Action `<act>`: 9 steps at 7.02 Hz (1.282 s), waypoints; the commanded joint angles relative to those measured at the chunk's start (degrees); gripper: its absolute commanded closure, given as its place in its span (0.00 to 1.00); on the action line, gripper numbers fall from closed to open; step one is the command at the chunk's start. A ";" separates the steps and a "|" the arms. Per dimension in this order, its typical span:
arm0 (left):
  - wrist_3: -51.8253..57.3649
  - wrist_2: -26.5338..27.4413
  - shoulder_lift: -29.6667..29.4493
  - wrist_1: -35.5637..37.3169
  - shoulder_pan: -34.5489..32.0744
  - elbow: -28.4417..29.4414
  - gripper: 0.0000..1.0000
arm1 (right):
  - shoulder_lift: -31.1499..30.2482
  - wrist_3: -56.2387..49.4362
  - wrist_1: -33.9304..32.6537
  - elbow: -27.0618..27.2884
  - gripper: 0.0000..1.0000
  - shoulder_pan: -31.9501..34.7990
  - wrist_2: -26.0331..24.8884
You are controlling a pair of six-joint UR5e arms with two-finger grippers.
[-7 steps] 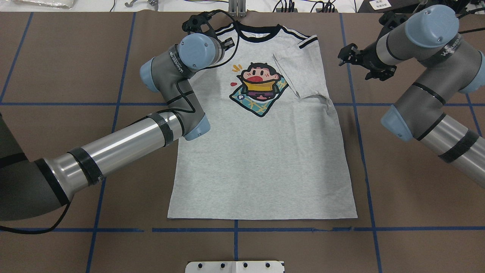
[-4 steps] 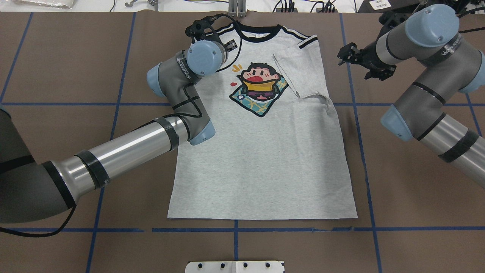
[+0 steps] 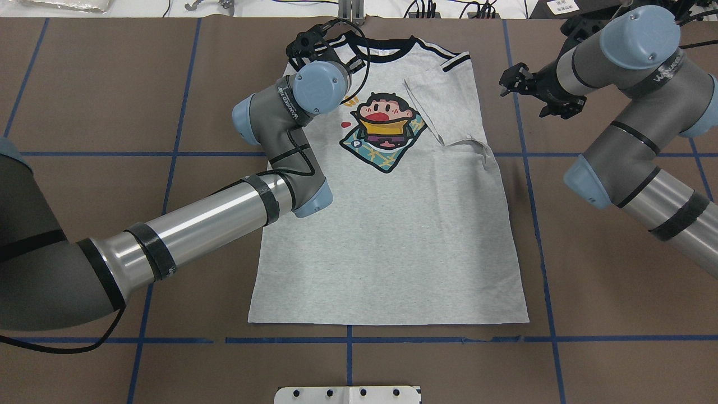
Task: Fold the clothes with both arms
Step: 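Grasp the sleeve nearest the left gripper and fold it inward over the body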
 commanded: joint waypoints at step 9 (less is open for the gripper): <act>6.58 -11.88 14.08 17.62 1.07 -35.41 0.29 | -11.72 4.71 -0.72 15.46 0.00 -1.21 0.18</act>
